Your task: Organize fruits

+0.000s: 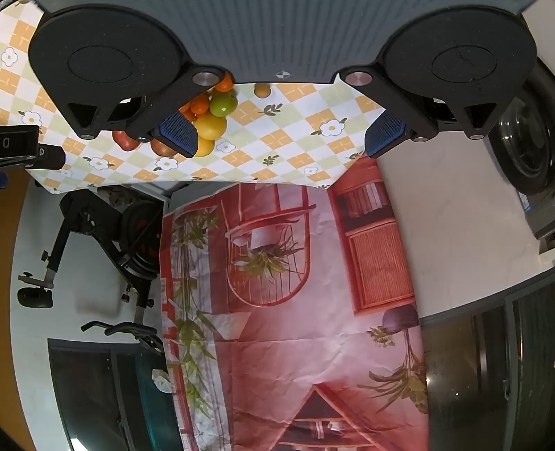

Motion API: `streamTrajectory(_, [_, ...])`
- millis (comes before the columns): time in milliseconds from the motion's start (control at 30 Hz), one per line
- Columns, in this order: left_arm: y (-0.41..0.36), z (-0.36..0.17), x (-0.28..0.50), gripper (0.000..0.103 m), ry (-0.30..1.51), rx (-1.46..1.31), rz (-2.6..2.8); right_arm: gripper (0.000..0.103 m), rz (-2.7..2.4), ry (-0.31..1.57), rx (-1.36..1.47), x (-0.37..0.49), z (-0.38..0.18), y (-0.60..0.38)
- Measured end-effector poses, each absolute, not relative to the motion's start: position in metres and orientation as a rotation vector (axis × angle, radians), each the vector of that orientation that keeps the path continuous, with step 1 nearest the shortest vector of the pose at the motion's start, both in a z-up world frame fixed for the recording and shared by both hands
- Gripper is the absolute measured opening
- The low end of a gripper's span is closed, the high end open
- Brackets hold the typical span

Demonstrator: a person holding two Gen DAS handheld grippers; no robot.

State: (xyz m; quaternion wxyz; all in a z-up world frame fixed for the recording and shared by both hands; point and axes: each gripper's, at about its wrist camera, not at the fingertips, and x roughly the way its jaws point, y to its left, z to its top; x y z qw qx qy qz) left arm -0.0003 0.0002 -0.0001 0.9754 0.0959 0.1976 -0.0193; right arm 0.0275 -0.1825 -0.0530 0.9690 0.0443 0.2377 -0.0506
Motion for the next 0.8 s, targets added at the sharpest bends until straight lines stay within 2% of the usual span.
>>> streamTrajectory(800, [-0.0009, 0.0002, -0.0009, 0.103, 0.405, 0.178, -0.021, 0.103, -0.103, 0.486, 0.094, 0.0296, -0.0522, -0.1875])
